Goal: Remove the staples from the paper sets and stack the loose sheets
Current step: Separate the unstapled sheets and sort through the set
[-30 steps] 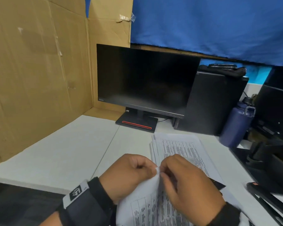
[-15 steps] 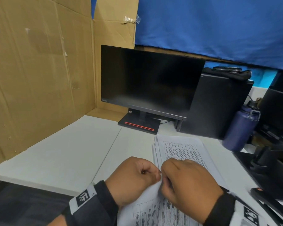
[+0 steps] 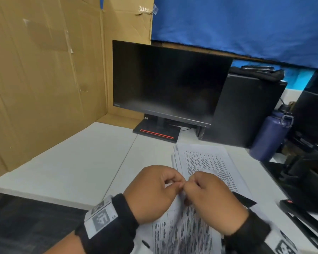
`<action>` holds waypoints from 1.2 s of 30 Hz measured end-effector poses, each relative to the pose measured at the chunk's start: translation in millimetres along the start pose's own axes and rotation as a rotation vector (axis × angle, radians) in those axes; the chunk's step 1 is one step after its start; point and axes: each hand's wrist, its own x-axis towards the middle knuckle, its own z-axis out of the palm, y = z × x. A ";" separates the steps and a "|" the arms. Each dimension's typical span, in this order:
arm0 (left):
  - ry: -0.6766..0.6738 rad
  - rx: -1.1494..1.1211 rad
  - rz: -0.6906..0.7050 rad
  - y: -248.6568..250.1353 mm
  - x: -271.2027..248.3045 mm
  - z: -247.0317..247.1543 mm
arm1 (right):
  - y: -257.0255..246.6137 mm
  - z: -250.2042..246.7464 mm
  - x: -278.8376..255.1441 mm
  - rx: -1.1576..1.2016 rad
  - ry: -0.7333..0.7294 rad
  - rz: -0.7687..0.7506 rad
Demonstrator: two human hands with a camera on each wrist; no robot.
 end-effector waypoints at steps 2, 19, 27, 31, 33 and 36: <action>-0.017 -0.014 0.032 3.3 -0.1 -5.0 | -3.7 -7.0 -0.6 0.261 -0.081 0.094; 0.123 -0.113 -0.076 -1.1 12.3 -66.8 | 21.0 -20.1 -11.7 0.634 -0.281 0.170; 0.373 -0.064 0.180 18.6 -6.1 -155.8 | 102.6 60.3 -39.7 -0.200 -0.528 0.007; 0.366 -0.123 0.235 16.8 -6.3 -153.6 | 139.1 124.1 -23.3 -0.296 -0.636 0.011; 0.338 -0.119 0.250 16.7 -4.8 -147.0 | 148.0 144.9 -12.0 -0.332 -0.654 0.021; 0.303 -0.137 0.255 16.7 -3.0 -140.1 | 158.1 162.7 1.7 -0.370 -0.618 -0.001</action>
